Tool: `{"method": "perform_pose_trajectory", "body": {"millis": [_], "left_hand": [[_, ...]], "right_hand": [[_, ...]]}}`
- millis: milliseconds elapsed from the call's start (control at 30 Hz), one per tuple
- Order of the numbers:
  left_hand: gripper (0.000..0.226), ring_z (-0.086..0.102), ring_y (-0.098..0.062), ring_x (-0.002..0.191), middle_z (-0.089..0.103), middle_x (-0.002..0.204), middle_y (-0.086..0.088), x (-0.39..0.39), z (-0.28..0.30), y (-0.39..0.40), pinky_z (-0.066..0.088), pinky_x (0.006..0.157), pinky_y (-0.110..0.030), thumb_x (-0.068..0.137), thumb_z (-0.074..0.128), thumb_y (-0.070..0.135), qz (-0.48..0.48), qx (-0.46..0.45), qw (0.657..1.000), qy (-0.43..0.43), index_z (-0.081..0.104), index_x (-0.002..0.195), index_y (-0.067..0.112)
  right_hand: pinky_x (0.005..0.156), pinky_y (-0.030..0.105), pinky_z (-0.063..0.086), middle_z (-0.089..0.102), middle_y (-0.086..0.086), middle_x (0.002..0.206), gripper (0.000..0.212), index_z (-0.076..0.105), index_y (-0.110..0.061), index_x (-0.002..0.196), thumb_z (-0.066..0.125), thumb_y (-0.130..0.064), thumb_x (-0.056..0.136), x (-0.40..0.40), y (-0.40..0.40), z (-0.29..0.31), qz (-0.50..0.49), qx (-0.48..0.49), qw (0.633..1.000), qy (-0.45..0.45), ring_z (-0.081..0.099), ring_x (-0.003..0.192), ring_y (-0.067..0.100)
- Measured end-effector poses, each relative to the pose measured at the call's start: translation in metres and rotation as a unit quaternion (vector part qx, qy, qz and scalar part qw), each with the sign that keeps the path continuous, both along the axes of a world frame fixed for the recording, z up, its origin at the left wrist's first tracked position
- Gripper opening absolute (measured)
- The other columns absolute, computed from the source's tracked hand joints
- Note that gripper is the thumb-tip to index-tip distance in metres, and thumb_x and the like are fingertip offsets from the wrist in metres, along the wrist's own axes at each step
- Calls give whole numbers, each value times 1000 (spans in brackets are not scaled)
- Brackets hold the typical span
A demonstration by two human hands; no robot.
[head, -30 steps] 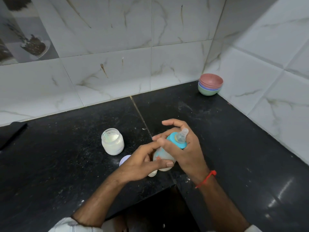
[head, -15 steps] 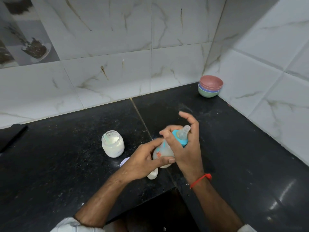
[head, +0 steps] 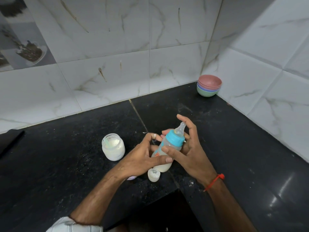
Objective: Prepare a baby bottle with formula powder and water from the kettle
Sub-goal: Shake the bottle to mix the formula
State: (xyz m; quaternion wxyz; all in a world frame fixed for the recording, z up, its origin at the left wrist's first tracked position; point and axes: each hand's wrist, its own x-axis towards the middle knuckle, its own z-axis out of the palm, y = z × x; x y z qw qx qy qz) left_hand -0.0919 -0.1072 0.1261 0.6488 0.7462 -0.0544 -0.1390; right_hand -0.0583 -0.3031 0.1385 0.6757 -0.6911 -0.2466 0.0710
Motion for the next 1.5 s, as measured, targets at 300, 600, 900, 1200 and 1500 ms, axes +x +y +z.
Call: {"method": "perform_pose_trajectory", "body": {"millis": [300,600,900,1200,1500], "left_hand": [[39,65,-21,63,81,96,-3,8,5,6,44,52,-21,87,60,69,82,-23,994,-65,47,113,42],[51,68,-11,64,80,107,17,9,-12,33,49,67,-19,97,34,76,173,65,979,-87,55,114,33],[45,64,-4,60,79,102,23,6,-17,33,51,64,-15,97,37,64,195,101,970,-100,64,112,32],[42,61,-5,57,77,83,18,13,-28,22,50,64,-19,109,52,36,260,145,944,-140,64,71,26],[22,66,1,62,75,77,32,3,-23,5,50,61,-20,87,62,60,298,175,923,-170,77,77,48]], "right_hand": [[75,42,63,66,19,130,73,45,-31,148,80,-40,84,10,8,-10,-178,305,912,206,74,107,28],[75,46,64,68,7,124,67,51,-30,138,85,-36,81,17,9,-19,-136,296,927,187,75,103,26],[83,46,64,69,14,121,47,55,-21,133,74,-36,93,23,-2,-5,-214,429,861,170,73,107,26],[91,60,59,64,27,126,85,45,-40,145,93,-29,75,10,-3,-12,-67,154,985,46,70,112,44],[89,42,63,70,10,121,35,55,-17,131,62,-33,101,30,-44,-13,-203,492,827,184,73,108,21]]}}
